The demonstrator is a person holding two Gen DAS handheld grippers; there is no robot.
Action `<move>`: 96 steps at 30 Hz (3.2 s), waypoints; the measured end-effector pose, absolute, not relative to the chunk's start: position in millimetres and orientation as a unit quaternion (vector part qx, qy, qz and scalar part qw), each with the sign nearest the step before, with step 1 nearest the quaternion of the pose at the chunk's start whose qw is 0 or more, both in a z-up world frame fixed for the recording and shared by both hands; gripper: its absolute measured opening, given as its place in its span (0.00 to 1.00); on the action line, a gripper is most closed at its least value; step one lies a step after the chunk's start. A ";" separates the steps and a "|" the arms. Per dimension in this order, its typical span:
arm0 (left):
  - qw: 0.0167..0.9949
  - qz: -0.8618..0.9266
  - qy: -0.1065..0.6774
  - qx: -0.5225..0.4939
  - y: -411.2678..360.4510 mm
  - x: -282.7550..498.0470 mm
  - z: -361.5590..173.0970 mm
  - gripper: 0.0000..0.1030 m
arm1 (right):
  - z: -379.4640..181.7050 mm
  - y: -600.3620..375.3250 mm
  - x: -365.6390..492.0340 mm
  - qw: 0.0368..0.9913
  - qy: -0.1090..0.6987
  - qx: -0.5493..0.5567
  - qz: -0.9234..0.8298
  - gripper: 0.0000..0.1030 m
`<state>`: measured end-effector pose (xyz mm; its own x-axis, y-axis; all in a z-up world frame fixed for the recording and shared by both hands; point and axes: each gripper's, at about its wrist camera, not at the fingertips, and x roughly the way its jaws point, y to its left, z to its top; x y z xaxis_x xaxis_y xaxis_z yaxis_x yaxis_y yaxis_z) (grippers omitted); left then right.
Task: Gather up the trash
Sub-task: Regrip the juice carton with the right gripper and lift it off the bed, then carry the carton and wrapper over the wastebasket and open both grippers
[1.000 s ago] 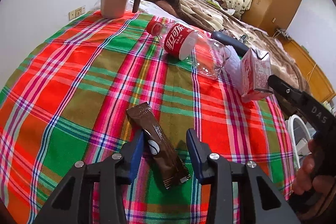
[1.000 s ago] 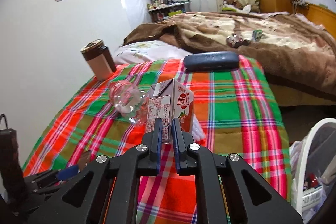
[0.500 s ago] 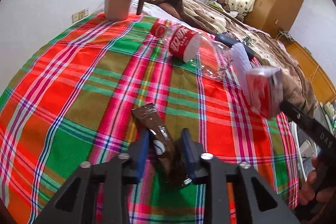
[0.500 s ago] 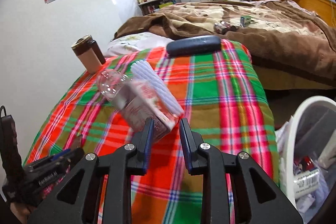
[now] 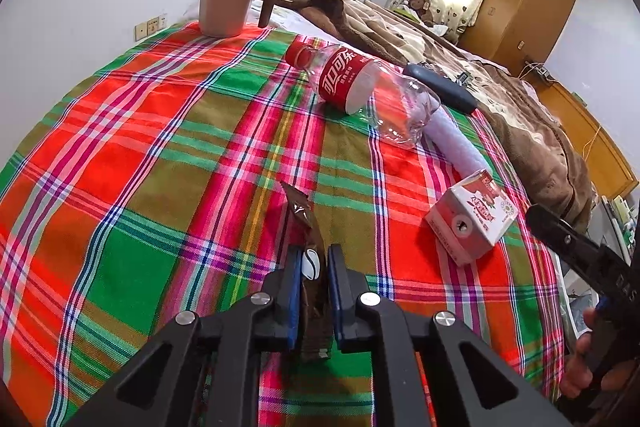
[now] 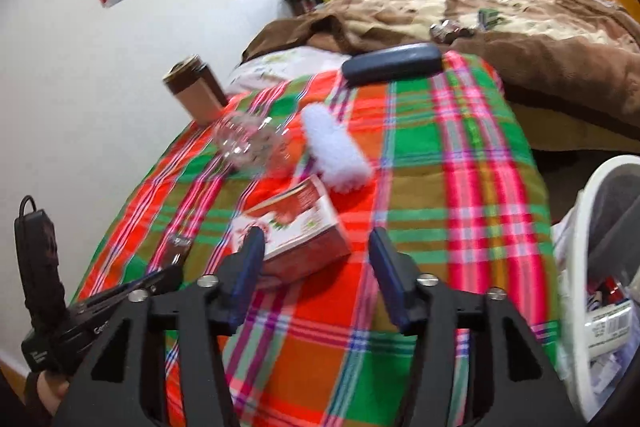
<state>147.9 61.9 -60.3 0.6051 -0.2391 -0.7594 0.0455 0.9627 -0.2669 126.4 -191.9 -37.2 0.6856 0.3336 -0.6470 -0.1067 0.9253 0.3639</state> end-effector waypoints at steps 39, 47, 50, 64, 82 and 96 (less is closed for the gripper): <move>0.886 -0.089 0.439 -0.122 78.1 149.2 -62.7 0.12 | -37.2 -154.6 153.4 0.890 0.407 0.147 0.142 0.29; 0.887 -0.082 0.440 -0.114 93.1 144.8 -61.9 0.12 | -33.4 -137.0 162.4 0.890 0.415 0.148 0.120 0.68; 0.887 -0.079 0.439 -0.116 101.4 143.3 -62.3 0.12 | -38.0 -126.2 170.2 0.888 0.429 0.132 0.099 0.68; 0.887 -0.085 0.435 -0.132 111.5 139.0 -63.0 0.12 | -53.8 -101.3 181.3 0.891 0.449 0.068 0.023 0.68; 0.891 -0.081 0.436 -0.101 94.3 134.5 -57.2 0.12 | -37.9 -123.9 148.7 0.915 0.399 0.056 0.036 0.55; 0.898 -0.117 0.417 -0.075 50.5 109.1 -33.9 0.12 | -22.9 -166.5 112.7 0.920 0.377 0.091 0.050 0.55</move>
